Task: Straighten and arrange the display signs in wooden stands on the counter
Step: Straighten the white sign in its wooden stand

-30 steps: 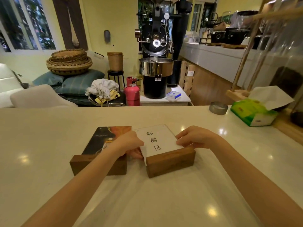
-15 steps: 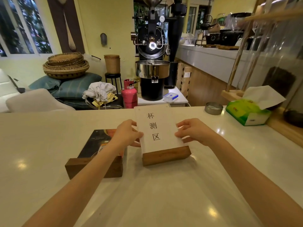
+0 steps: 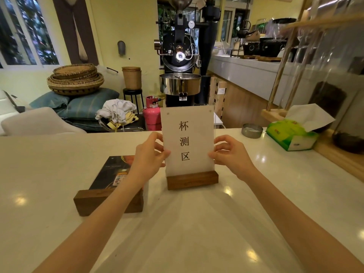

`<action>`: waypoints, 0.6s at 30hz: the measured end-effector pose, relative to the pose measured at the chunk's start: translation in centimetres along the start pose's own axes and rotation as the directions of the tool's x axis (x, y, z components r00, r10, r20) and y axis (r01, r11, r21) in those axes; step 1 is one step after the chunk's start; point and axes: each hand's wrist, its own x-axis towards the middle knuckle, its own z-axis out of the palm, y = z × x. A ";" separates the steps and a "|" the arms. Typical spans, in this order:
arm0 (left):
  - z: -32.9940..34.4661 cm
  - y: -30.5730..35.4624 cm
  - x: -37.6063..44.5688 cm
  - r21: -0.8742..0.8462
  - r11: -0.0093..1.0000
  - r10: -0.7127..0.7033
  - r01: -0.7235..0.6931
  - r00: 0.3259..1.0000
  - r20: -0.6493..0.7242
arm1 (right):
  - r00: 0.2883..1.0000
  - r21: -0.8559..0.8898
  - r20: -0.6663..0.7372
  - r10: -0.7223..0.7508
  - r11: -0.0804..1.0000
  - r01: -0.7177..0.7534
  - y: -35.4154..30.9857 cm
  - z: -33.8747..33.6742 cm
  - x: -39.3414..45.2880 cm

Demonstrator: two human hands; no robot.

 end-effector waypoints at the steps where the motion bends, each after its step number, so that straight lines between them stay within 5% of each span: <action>1: 0.0 -0.1 -0.2 0.004 1.000 0.018 -0.018 1.000 -0.004 | 1.000 0.002 -0.006 -0.015 1.000 0.015 0.1 0.1 -0.1; 18: 0.3 -0.4 -2.5 0.118 0.982 0.146 -0.145 0.989 -0.004 | 0.997 -0.003 0.002 -0.072 0.997 0.072 0.5 -0.2 -2.0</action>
